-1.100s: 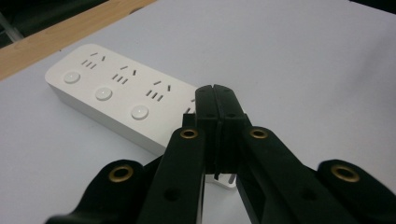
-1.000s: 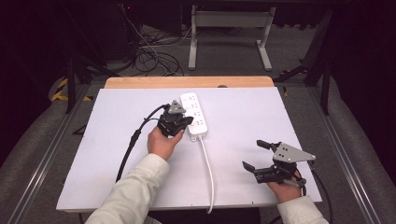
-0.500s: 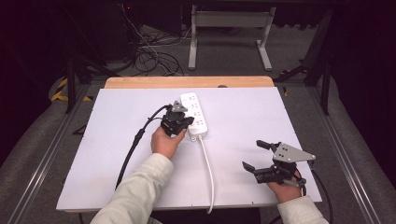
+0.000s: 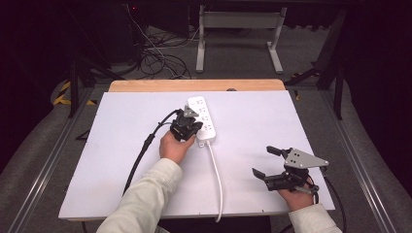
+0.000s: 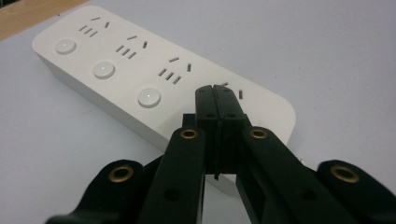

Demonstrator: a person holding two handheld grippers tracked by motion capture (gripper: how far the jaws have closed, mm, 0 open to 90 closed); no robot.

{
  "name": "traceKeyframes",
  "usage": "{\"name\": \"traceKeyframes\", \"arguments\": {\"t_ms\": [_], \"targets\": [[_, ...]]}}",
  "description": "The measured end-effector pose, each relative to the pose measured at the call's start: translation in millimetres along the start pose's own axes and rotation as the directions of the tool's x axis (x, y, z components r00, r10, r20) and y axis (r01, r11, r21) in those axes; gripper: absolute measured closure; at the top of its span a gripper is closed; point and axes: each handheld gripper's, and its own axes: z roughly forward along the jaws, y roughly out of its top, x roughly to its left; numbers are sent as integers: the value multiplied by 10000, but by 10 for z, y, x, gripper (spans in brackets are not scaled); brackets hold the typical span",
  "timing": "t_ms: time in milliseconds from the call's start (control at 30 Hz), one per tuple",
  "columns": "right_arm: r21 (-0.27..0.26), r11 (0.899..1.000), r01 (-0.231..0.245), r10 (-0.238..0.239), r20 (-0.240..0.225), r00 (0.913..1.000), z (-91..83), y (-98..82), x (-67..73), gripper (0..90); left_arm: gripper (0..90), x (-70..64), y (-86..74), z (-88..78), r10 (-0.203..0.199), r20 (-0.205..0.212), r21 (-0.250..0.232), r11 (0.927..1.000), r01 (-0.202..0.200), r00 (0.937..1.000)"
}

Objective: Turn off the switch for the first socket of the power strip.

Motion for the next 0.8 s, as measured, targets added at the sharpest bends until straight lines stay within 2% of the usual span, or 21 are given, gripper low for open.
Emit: {"name": "traceKeyframes", "arguments": {"t_ms": [233, 333, 533, 800], "targets": [[-32, 10000, -49, 49, -48, 10000, -2, -2, -2, 97, 900, 40, -9, 40, -208, -38, -12, 9998, 208, 9998], [-12, 10000, -71, 71, -69, 10000, -1, -4, -4, 97, 900, 62, -10, 44, -453, 207, -66, 9989, 454, 9988], [-4, 9999, -104, 104, -117, 9999, 2, -6, -4, 95, 900, 85, -25, 67, -490, 318, 52, 9988, 489, 9983], [60, 9999, -150, 151, -217, 9997, 8, -10, -7, 93, 900, 76, -32, 88, -384, 80, 189, 9991, 383, 9992]]}}
